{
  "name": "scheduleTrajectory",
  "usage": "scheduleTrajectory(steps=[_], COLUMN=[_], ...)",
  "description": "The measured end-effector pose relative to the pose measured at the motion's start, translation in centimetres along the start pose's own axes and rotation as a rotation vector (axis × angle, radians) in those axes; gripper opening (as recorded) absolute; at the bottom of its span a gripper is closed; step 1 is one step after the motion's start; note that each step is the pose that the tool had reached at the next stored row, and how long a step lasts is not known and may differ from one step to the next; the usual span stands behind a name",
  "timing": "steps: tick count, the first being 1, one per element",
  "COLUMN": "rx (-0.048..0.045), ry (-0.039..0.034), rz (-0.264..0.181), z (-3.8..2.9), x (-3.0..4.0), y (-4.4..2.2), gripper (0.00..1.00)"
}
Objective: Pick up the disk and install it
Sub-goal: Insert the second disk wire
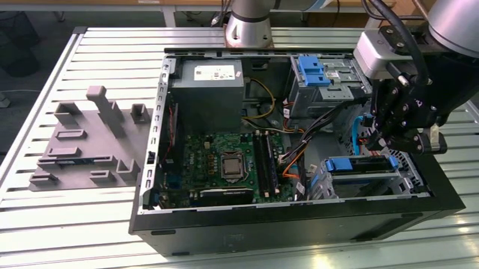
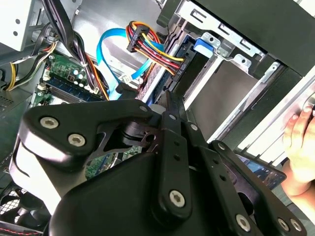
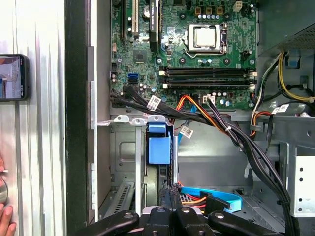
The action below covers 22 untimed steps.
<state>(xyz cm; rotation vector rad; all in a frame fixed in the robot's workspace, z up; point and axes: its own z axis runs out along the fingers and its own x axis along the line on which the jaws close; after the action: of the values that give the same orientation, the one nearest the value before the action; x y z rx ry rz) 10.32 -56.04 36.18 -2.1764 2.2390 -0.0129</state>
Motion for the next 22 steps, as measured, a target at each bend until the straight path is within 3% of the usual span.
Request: scheduleTrajectory(steps=[4, 22], rx=[0.0000, -0.0001], ry=[0.0000, 0.0001], rz=[0.000, 0.000], z=[-0.01, -0.02], x=[0.01, 0.02], y=[0.39, 0.71], gripper=[0.11, 0.11])
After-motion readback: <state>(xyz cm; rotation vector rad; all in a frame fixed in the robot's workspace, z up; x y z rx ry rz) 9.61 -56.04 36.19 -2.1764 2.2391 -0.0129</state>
